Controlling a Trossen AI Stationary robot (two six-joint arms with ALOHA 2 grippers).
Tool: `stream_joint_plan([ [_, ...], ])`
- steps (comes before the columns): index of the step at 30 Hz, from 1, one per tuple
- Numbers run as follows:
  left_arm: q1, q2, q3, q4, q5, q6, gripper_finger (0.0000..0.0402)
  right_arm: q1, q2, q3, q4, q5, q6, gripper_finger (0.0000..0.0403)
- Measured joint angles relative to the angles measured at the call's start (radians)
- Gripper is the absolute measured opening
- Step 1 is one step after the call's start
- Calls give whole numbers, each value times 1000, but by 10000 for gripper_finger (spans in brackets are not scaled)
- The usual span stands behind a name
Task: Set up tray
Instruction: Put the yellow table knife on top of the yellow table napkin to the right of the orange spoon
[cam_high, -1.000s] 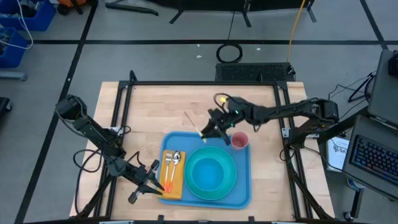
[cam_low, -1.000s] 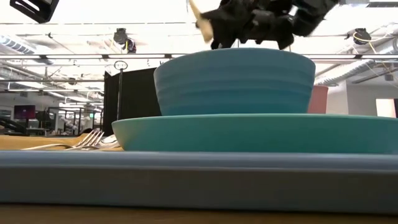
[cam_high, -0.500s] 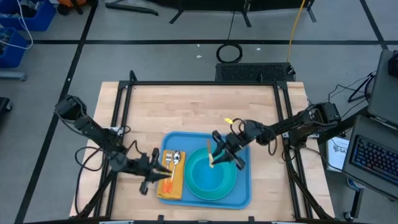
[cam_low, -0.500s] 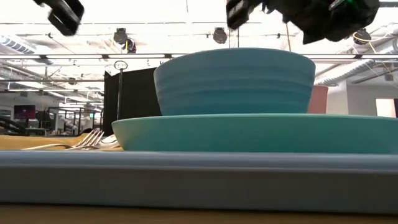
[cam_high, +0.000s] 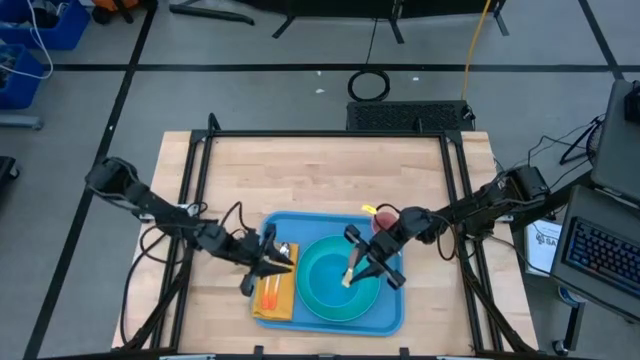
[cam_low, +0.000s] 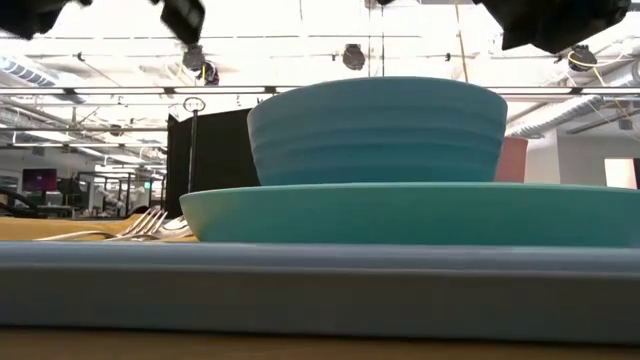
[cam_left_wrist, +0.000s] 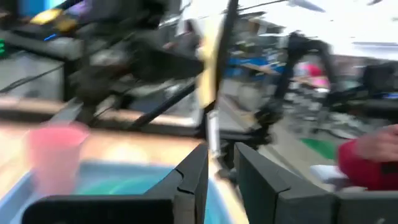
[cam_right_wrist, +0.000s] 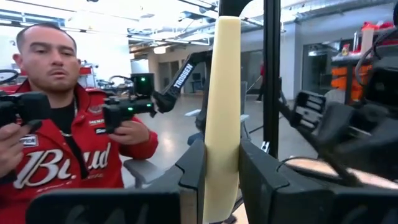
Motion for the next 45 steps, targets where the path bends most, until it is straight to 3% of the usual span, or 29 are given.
stream_joint_plan([
  [6, 46, 48, 165, -216, 59, 60, 133, -7, 29, 61, -35, -4, -36, 55],
  [13, 59, 222, 294, -228, 122, 70, 207, -7, 111, 118, -47, -37, -45, 55],
  [18, 50, 268, 344, -214, 149, 77, 236, -7, 152, 130, -39, -32, -40, 55],
  [37, 46, 296, 376, -229, 94, 66, 220, -7, 191, 148, -16, 24, -71, 55],
  [41, 54, 296, 376, -231, 115, 34, 218, -7, 191, 148, -39, 35, -78, 55],
  [45, 61, 296, 376, -225, 203, 31, 208, -6, 192, 148, -47, 27, -90, 55],
])
